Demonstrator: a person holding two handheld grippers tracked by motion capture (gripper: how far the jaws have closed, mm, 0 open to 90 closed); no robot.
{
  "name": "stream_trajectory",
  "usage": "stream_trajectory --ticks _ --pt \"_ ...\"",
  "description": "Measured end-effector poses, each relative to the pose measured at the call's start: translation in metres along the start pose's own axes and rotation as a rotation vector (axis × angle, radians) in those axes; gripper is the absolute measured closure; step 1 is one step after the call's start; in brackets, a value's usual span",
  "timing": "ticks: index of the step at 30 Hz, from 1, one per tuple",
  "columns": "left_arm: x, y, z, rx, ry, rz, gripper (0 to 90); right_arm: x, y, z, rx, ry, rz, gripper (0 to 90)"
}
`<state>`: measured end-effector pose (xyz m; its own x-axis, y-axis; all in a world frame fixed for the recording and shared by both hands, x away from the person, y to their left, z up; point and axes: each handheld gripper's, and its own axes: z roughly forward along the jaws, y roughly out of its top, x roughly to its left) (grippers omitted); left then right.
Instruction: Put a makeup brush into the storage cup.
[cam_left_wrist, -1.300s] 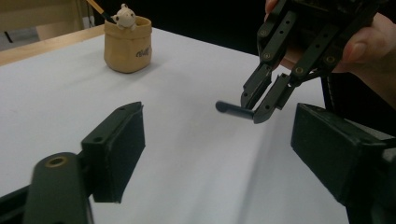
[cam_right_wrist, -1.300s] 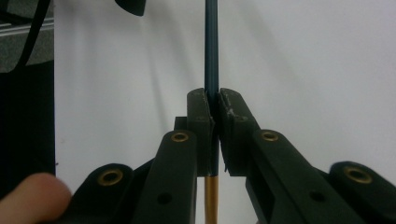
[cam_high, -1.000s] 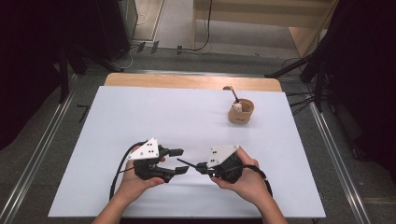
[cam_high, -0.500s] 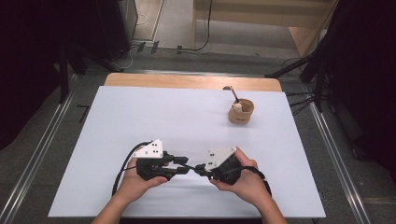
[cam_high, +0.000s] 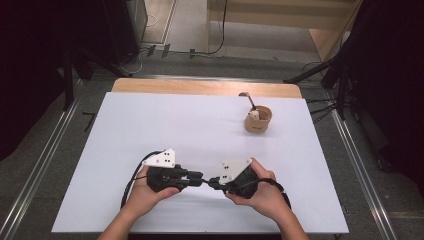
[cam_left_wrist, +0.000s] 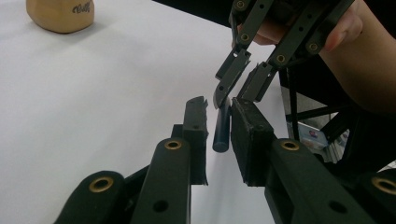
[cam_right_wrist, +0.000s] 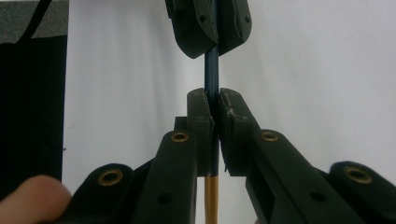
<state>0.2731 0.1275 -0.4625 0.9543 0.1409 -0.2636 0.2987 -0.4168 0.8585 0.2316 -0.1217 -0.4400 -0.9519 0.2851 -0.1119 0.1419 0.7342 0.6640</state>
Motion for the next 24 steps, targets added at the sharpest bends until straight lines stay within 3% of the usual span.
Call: stream_trajectory --ticks 7,13,17,19,24 --pt "0.0015 0.0000 -0.0008 -0.005 -0.020 -0.019 80.4 -0.0001 -0.0008 -0.0003 0.000 -0.003 0.000 84.8" --pt "0.0040 -0.0002 -0.0012 -0.013 -0.067 -0.038 84.5 -0.0008 -0.0011 -0.0009 0.000 0.009 -0.010 84.8" --pt "0.0028 0.0005 -0.0029 -0.019 -0.062 -0.025 85.6 -0.0005 -0.0014 -0.0011 -0.015 0.004 -0.014 83.2" --pt "0.0023 0.0006 -0.0034 -0.014 -0.053 -0.019 85.7 -0.0022 -0.0023 -0.0029 -0.056 0.006 0.010 70.0" --pt "0.0035 0.0002 -0.0049 -0.018 -0.012 -0.016 85.8 -0.0054 -0.0050 -0.0076 -0.130 -0.103 0.104 32.3"
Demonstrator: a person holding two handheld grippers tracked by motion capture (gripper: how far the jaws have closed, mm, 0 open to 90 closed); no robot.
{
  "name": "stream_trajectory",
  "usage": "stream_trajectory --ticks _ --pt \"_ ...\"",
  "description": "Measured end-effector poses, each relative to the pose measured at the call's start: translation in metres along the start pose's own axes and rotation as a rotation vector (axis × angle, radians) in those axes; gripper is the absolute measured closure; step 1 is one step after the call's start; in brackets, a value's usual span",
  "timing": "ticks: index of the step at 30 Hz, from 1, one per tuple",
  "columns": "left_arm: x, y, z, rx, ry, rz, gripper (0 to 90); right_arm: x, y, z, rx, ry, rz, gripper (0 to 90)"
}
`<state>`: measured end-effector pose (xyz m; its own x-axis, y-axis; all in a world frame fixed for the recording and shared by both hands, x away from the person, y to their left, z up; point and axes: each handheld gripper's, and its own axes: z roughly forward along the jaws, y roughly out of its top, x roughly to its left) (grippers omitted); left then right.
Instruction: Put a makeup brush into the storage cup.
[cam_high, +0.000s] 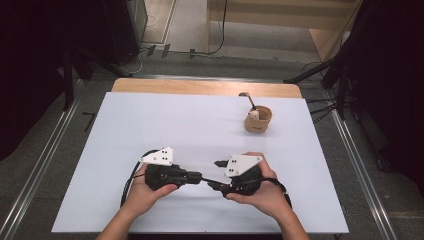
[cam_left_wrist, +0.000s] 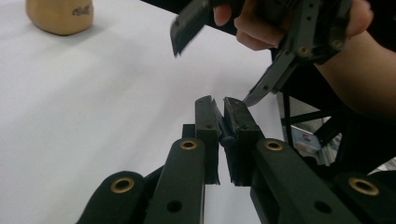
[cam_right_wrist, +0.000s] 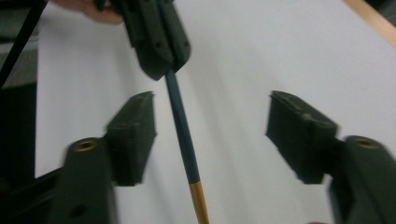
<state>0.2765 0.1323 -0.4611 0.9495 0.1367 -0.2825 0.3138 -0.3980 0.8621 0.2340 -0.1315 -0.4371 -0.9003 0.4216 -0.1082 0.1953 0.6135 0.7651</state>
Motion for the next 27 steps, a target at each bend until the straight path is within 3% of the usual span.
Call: stream_trajectory --ticks 2,6,12,20,27 --pt "0.000 0.000 -0.002 -0.009 0.024 0.000 85.8 -0.002 -0.001 -0.001 -0.021 -0.024 0.058 20.5" --pt "0.000 0.001 -0.006 -0.034 0.068 0.009 85.8 -0.004 -0.001 0.000 -0.047 -0.071 0.128 1.0" --pt "0.000 0.001 -0.012 -0.068 0.118 0.012 85.9 -0.002 0.002 0.000 -0.099 -0.148 0.195 0.0" --pt "-0.001 0.002 -0.024 -0.148 0.217 0.013 85.9 -0.004 -0.002 -0.002 -0.220 -0.181 0.350 0.0" --pt "-0.003 0.003 -0.033 -0.215 0.286 0.021 85.9 -0.003 -0.004 0.001 -0.295 -0.197 0.451 0.0"
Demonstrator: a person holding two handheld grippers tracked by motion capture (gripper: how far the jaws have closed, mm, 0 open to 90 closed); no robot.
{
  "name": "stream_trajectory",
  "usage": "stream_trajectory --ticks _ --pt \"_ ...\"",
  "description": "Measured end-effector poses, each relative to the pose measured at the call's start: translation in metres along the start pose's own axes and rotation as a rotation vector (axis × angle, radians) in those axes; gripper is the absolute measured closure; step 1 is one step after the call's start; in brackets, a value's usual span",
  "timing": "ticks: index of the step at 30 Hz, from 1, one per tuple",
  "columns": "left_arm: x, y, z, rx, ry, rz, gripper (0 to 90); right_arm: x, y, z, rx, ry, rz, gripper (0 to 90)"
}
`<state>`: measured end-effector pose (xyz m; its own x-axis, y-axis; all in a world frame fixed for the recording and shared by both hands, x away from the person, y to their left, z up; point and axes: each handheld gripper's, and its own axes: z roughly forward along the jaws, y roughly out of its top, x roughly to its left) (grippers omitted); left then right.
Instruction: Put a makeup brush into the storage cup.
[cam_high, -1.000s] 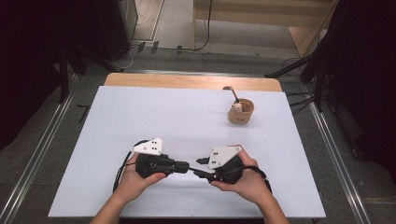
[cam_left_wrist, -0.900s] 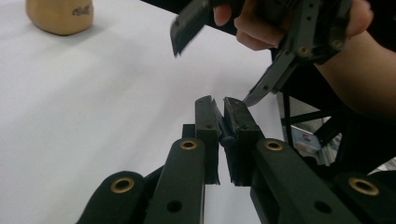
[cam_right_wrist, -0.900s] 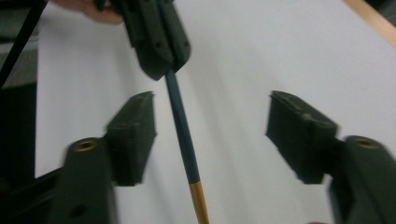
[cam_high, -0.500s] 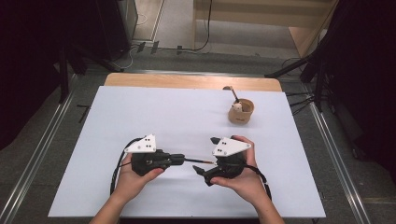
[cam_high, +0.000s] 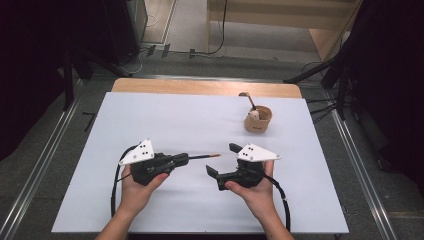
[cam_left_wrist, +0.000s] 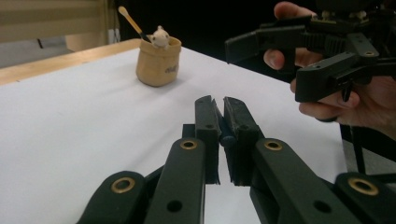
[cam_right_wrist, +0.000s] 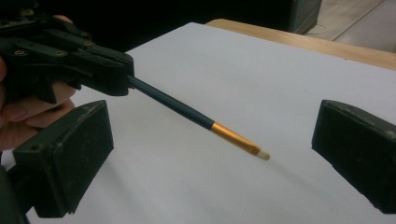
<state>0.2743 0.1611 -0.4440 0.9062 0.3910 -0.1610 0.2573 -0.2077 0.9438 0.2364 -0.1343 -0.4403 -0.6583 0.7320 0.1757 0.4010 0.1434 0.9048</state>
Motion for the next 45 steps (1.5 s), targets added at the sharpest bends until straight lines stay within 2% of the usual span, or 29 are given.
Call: stream_trajectory --ticks 4,8,16,20,26,34,40,45 --pt "-0.001 0.001 -0.004 -0.031 0.033 0.004 85.9 0.004 -0.002 0.002 -0.019 -0.020 0.033 0.0" --pt "-0.002 0.001 -0.006 -0.059 0.056 0.000 85.9 0.007 -0.004 0.004 -0.027 -0.051 0.046 0.0" --pt "-0.007 0.002 -0.006 -0.086 0.084 0.016 85.9 0.013 -0.009 0.008 -0.057 -0.068 0.136 0.0" --pt "-0.008 0.002 -0.008 -0.107 0.102 0.010 85.9 0.018 -0.012 0.009 -0.077 -0.086 0.162 0.0" --pt "-0.011 0.001 -0.007 -0.124 0.119 0.016 85.9 0.023 -0.014 0.011 -0.102 -0.090 0.200 0.0" --pt "-0.015 0.001 -0.006 -0.148 0.129 0.012 85.9 0.020 -0.020 0.014 -0.159 -0.058 0.328 0.0" --pt "-0.016 0.000 -0.005 -0.156 0.127 0.010 85.9 0.022 -0.023 0.017 -0.192 -0.041 0.385 0.0" --pt "-0.017 0.000 -0.004 -0.160 0.128 0.014 85.9 0.020 -0.026 0.020 -0.211 -0.024 0.464 0.5"
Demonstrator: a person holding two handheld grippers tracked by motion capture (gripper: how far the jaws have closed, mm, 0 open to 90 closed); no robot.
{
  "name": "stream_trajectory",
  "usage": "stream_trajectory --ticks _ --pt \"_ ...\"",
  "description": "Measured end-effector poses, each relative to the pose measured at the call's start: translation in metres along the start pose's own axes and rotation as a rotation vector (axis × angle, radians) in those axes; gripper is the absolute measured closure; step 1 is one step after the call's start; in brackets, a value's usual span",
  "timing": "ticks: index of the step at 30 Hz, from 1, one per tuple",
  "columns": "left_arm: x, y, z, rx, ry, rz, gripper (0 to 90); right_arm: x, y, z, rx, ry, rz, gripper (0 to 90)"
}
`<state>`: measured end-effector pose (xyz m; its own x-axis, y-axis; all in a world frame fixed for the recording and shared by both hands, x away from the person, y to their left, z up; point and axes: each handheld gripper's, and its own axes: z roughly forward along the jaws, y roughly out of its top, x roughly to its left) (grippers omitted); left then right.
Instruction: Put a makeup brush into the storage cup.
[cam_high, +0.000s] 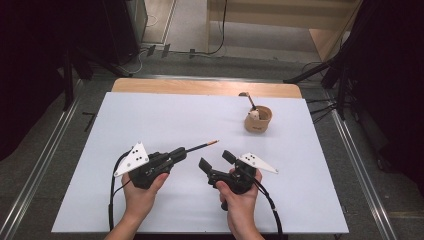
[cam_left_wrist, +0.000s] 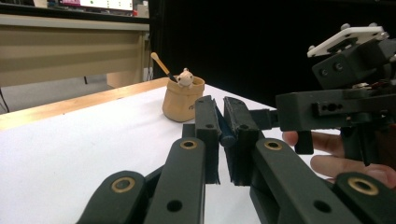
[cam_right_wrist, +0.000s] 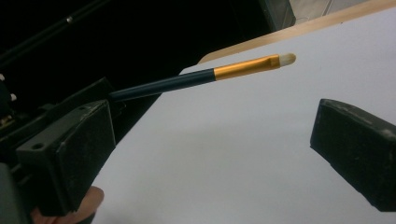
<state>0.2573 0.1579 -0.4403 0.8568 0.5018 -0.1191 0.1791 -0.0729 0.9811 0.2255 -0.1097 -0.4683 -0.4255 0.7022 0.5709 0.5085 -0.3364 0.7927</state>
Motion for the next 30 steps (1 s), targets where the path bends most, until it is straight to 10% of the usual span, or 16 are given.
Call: stream_trajectory --ticks 9,30 --pt "-0.005 -0.003 0.004 -0.003 -0.012 0.002 85.9 -0.006 -0.003 0.002 -0.029 0.025 0.176 12.5" --pt "-0.022 -0.012 0.018 0.013 -0.057 0.016 85.9 -0.018 -0.006 0.004 -0.040 0.100 0.369 30.2"
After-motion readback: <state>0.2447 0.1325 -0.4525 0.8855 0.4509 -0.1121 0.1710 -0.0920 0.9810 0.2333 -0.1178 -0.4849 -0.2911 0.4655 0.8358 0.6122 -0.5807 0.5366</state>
